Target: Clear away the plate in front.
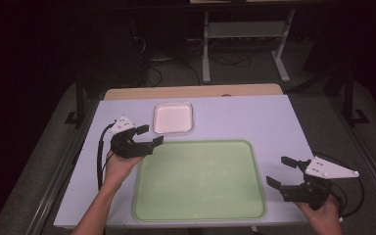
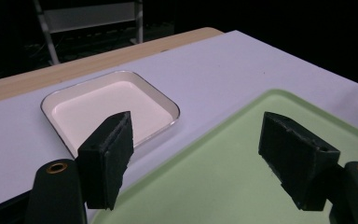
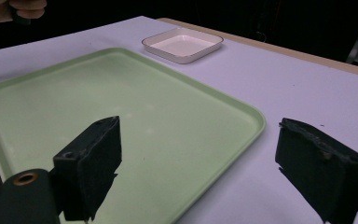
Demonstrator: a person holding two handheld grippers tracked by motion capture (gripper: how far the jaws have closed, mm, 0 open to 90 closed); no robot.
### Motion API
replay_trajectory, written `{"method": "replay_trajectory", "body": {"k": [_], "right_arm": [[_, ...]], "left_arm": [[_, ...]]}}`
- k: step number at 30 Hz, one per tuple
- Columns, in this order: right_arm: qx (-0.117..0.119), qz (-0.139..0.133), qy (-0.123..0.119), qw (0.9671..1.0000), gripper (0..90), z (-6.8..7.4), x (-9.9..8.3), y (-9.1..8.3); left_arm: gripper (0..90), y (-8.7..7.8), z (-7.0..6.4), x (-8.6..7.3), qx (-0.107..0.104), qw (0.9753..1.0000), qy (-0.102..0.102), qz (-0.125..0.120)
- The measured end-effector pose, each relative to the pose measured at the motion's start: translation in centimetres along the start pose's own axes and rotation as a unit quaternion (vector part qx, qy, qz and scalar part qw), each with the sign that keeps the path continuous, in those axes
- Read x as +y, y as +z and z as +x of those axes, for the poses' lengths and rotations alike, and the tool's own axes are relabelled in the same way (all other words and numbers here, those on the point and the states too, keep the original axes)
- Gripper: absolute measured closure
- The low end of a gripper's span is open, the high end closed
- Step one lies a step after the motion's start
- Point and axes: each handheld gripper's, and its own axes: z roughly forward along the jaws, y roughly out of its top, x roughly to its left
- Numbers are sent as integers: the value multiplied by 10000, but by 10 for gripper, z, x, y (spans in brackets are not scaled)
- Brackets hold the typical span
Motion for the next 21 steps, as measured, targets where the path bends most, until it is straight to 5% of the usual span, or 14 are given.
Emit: {"method": "replay_trajectory", "body": {"k": [21], "right_arm": [[36, -28, -47, 10000, 136, 2, 3, 2]], "left_arm": [[286, 54, 59, 33, 547, 9971, -434, 300]]}}
